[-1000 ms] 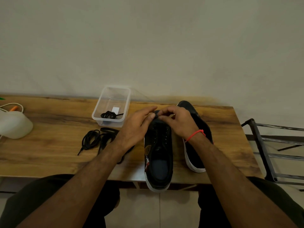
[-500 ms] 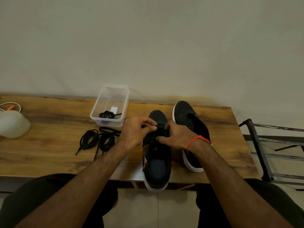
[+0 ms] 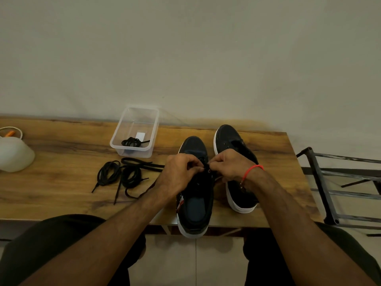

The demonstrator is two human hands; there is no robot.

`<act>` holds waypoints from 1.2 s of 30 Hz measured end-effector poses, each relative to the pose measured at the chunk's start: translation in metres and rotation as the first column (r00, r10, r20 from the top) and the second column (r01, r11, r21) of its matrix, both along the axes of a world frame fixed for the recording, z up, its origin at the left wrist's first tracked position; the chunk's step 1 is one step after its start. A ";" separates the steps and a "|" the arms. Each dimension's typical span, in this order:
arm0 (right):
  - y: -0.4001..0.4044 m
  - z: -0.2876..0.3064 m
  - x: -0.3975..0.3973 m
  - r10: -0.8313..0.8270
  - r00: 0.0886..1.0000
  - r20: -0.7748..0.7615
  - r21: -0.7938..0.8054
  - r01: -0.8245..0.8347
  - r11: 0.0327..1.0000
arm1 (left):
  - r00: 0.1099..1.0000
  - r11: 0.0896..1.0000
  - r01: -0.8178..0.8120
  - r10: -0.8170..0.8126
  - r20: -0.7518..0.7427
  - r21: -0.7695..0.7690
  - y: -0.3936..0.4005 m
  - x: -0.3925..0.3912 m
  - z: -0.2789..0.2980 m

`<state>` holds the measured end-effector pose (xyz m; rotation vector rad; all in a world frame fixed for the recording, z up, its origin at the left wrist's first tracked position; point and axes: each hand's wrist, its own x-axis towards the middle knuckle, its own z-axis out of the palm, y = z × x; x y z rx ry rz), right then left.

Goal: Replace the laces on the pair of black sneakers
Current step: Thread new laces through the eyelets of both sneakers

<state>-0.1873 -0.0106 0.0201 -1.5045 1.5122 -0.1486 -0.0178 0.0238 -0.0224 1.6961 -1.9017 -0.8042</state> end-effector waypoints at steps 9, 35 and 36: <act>-0.002 -0.001 -0.004 -0.054 0.991 0.121 0.109 0.041 0.993 | 0.997 0.998 -0.064 0.065 -0.044 0.016 0.001 -0.004 -0.004; -0.006 -0.008 -0.005 0.337 0.874 -0.350 -0.256 -0.435 0.863 | 0.994 0.957 -0.109 0.109 0.017 0.269 -0.011 0.017 0.017; -0.006 -0.011 -0.004 0.322 0.869 -0.376 -0.249 -0.430 0.868 | 0.994 0.955 -0.105 0.106 0.010 0.276 -0.012 0.018 0.017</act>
